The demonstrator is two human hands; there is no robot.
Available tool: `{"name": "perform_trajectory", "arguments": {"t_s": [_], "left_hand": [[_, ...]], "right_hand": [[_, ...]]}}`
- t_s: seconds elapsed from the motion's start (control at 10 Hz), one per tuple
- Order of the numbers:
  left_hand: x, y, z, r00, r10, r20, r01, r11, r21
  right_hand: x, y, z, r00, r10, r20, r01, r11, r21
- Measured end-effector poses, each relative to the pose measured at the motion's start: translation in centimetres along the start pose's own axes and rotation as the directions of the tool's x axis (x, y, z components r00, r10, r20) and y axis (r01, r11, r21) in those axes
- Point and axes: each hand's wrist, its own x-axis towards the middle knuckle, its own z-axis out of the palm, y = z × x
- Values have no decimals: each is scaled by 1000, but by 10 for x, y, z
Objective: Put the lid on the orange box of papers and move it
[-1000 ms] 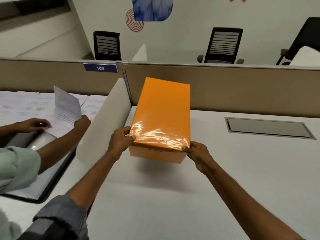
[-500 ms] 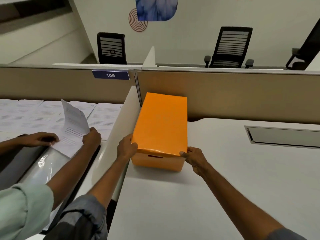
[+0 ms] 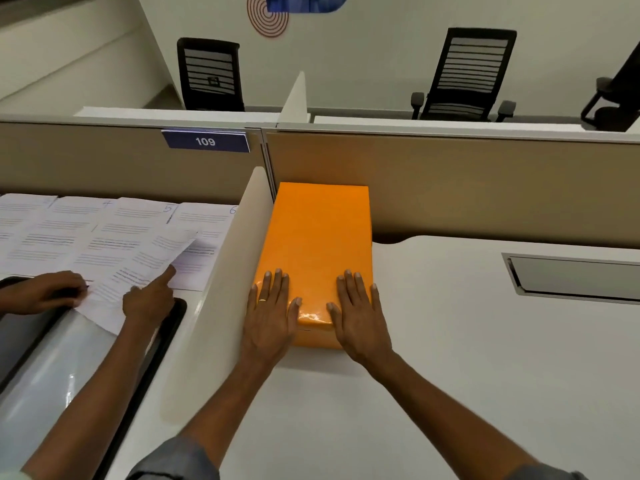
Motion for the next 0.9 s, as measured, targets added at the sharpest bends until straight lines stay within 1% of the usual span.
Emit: {"name": "perform_trajectory", "arguments": {"t_s": [0.2,0.3,0.5,0.6,0.7,0.8,0.9], "left_hand": [[6,-8,6,1000,-18,-10,19,998,65],[7,-9,7,1000,-7,6,6,997,72],[5,-6,1,999,-15,49,12,998,68],[4,-3,-6,996,-25,81,16,993,113],[-6,10,-19,999,-24,27,22,997,75],[-15,28,-22,1000,9,4,-9,999,47],[-26,51,-19,995,93,30,-94,994,60]], "right_hand": [[10,0,16,998,-26,-56,20,994,-106],[11,0,14,999,-26,-40,22,994,-106],[11,-2,4,996,-25,85,32,997,-76],[10,2,-9,996,-14,93,15,1000,-11],[-3,12,-31,1000,15,-14,-15,1000,7],[-18,26,-40,997,50,-61,-50,999,-2],[-35,47,-48,993,94,-66,-94,996,-2]]}}
